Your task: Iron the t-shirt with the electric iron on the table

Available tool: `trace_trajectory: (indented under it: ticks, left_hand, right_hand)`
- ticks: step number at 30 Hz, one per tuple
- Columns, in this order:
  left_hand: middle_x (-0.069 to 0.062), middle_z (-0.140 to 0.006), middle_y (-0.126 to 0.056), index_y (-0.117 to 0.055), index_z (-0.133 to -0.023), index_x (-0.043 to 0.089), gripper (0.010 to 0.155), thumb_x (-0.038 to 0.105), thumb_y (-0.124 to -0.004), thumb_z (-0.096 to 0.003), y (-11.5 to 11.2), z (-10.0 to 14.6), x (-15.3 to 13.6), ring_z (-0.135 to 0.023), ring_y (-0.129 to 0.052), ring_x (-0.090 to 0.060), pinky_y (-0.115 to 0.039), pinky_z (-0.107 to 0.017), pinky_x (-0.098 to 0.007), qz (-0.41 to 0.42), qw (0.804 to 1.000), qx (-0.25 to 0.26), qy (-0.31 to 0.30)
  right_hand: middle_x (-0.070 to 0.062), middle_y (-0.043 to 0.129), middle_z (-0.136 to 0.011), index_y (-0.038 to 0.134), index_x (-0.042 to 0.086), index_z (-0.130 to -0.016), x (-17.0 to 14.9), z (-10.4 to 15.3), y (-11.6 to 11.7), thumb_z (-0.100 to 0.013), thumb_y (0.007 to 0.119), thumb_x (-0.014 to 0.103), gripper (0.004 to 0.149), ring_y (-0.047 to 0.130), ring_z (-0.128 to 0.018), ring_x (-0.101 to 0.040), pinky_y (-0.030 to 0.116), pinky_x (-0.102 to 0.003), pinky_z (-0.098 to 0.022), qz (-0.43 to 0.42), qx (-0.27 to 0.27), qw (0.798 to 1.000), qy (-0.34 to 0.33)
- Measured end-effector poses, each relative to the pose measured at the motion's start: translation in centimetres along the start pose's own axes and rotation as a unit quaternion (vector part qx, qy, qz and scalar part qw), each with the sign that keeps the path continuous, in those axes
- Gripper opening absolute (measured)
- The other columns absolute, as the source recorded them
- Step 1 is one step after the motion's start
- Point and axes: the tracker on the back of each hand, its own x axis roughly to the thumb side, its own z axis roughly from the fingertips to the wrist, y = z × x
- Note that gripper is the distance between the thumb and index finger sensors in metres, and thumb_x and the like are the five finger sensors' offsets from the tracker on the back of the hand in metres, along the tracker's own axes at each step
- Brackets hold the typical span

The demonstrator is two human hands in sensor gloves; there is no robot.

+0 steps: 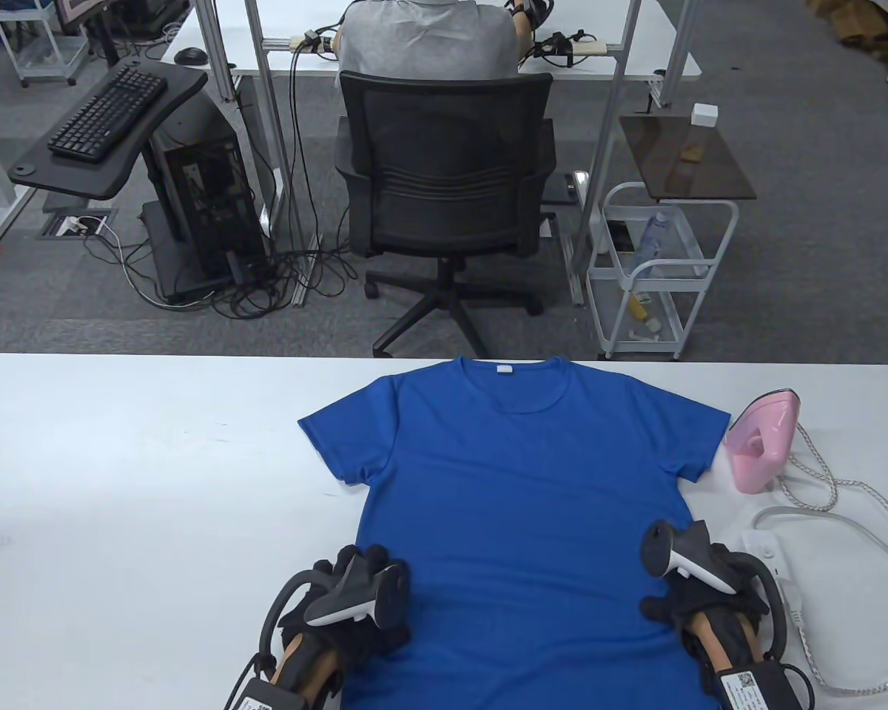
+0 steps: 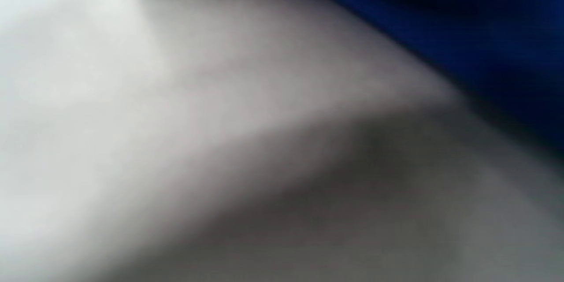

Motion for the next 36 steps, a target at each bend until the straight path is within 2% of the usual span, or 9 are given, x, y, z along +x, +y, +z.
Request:
trace_trajectory:
  ticks: [3,8,14,17,19,22,27,30,36]
  left_hand:
    - [-0.006,-0.122,-0.017,-0.017,-0.113,0.03,0.088,0.065,-0.055,-0.0412,0.4,0.1,-0.7,-0.111,-0.03,-0.045,-0.039,-0.076,-0.064,0.006,0.999,0.031,0.021]
    - [-0.001,-0.121,-0.015,-0.014,-0.112,0.032,0.086,0.067,-0.05,-0.0414,-0.7,-0.1,-1.6,-0.111,-0.032,-0.044,-0.042,-0.076,-0.062,-0.005,1.0,-0.012,0.022]
    - [0.0,-0.121,-0.014,-0.016,-0.112,0.033,0.086,0.067,-0.052,-0.0415,-0.8,-0.2,-1.8,-0.109,-0.029,-0.048,-0.041,-0.076,-0.063,0.024,1.0,-0.005,0.008]
    - [0.0,-0.121,-0.016,-0.017,-0.112,0.032,0.086,0.066,-0.051,-0.0415,-0.7,-0.3,-2.2,-0.11,-0.032,-0.045,-0.043,-0.076,-0.062,0.036,0.999,0.008,0.011]
    - [0.0,-0.121,-0.017,-0.022,-0.113,0.032,0.084,0.065,-0.053,-0.0426,-0.8,-0.3,-2.2,-0.109,-0.032,-0.046,-0.042,-0.075,-0.063,0.053,0.998,0.011,0.007]
    - [-0.002,-0.12,-0.013,-0.017,-0.112,0.029,0.083,0.063,-0.053,-0.0459,-0.7,-0.4,-2.0,-0.109,-0.028,-0.049,-0.041,-0.075,-0.064,0.029,1.0,-0.012,0.003]
    - [-0.001,-0.12,-0.012,-0.017,-0.112,0.03,0.083,0.062,-0.055,-0.0455,-0.7,-0.5,-2.0,-0.109,-0.026,-0.048,-0.039,-0.075,-0.064,0.047,0.999,-0.019,0.007]
    - [-0.001,-0.12,-0.013,-0.017,-0.112,0.03,0.084,0.063,-0.056,-0.045,-0.6,-0.5,-2.0,-0.109,-0.028,-0.047,-0.041,-0.075,-0.063,0.042,0.999,-0.019,0.01]
    - [-0.001,-0.119,-0.015,-0.019,-0.111,0.03,0.084,0.063,-0.058,-0.0443,-0.6,-0.6,-2.1,-0.108,-0.029,-0.048,-0.041,-0.075,-0.063,0.045,0.999,-0.015,0.009]
  right_hand:
    - [-0.008,0.027,-0.118,0.031,0.033,-0.107,0.6,0.2,0.2,-0.034,0.066,0.058,0.085,0.04,-0.105,-0.05,0.043,-0.072,-0.069,0.0,0.004,1.0,-0.008]
    - [-0.006,0.027,-0.117,0.031,0.032,-0.106,0.7,0.1,0.4,-0.033,0.069,0.055,0.086,0.042,-0.105,-0.05,0.044,-0.071,-0.07,-0.019,0.017,1.0,0.007]
    - [-0.007,0.028,-0.117,0.031,0.031,-0.106,0.5,0.1,0.0,-0.032,0.07,0.055,0.087,0.047,-0.103,-0.05,0.047,-0.069,-0.069,0.011,0.026,1.0,0.008]
    - [-0.007,0.035,-0.117,0.037,0.031,-0.107,0.2,0.1,-0.5,-0.034,0.069,0.056,0.084,0.049,-0.103,-0.048,0.048,-0.069,-0.069,0.004,0.01,1.0,0.006]
    - [-0.009,0.043,-0.117,0.044,0.029,-0.108,-0.6,0.4,-1.5,-0.035,0.069,0.055,0.081,0.053,-0.102,-0.048,0.05,-0.069,-0.068,-0.054,-0.026,0.998,0.008]
    - [-0.016,0.057,-0.113,0.057,0.026,-0.107,-2.5,1.1,-3.6,-0.038,0.072,0.051,0.075,0.065,-0.097,-0.046,0.056,-0.067,-0.066,-0.128,-0.123,0.982,0.063]
    - [-0.019,0.068,-0.106,0.06,0.017,-0.107,-6.5,1.6,-6.4,-0.042,0.074,0.05,0.074,0.074,-0.089,-0.046,0.063,-0.064,-0.062,-0.175,-0.208,0.945,0.181]
    - [-0.021,0.065,-0.107,0.053,0.015,-0.109,-8.3,0.9,-7.3,-0.043,0.073,0.051,0.078,0.072,-0.09,-0.047,0.063,-0.064,-0.062,-0.187,-0.208,0.932,0.231]
    - [-0.024,0.05,-0.112,0.038,0.011,-0.112,-10.7,-2.8,-8.2,-0.043,0.072,0.053,0.087,0.06,-0.096,-0.05,0.057,-0.067,-0.065,-0.263,-0.173,0.898,0.309]
